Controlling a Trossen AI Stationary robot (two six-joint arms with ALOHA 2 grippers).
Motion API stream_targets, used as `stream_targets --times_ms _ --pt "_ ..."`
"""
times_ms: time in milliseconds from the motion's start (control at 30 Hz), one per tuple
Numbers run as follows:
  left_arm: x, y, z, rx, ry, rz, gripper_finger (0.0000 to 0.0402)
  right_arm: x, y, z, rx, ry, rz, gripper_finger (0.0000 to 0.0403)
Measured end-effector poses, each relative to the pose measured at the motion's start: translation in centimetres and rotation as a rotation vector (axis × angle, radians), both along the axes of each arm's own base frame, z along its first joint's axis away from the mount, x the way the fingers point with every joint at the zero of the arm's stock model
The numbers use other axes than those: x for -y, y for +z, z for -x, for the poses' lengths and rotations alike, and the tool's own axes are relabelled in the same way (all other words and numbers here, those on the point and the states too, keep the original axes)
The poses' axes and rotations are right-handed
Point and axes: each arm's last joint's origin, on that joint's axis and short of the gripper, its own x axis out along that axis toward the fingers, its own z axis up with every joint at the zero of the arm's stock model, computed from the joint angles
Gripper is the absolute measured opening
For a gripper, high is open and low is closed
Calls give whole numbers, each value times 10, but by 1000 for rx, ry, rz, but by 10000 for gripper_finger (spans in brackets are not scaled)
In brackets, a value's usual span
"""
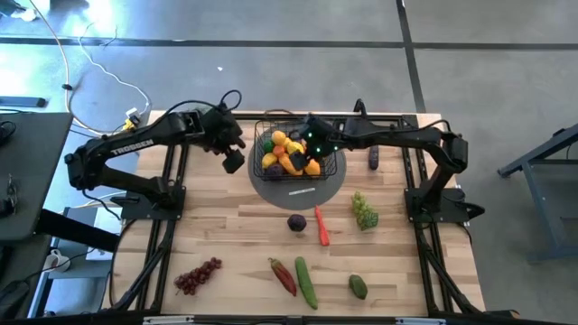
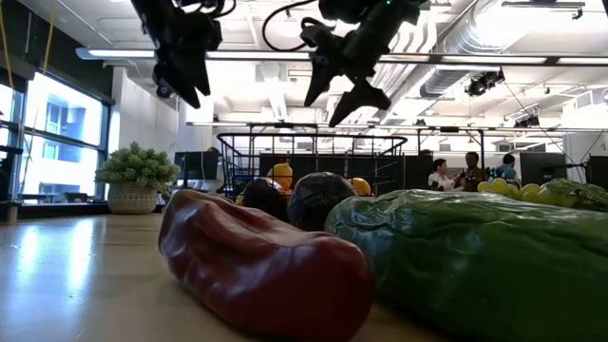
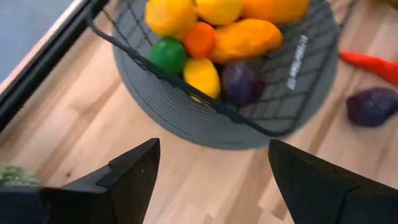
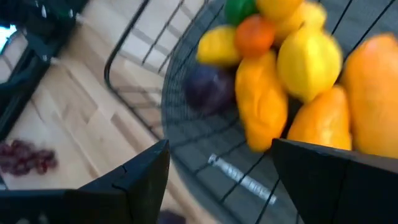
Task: Build produce basket
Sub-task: Put the plum into the black wire basket
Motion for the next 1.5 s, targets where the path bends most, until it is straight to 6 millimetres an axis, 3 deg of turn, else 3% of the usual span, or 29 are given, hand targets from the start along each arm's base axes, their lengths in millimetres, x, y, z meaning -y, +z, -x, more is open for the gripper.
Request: stream_targets --times_ms 367,933,1333,1500 --pt "35 0 -4 -57 -129 33 288 -57 -5 -2 -84 -4 -121 261" --pt "53 0 -9 -89 -194 -10 288 -151 -11 16 -266 -5 -242 261" --pt "81 0 -17 -62 -257 20 288 -190 -14 31 -331 -51 -242 261" --pt "91 -1 -31 -7 -307 -32 288 -207 -15 42 -377 -108 -227 261"
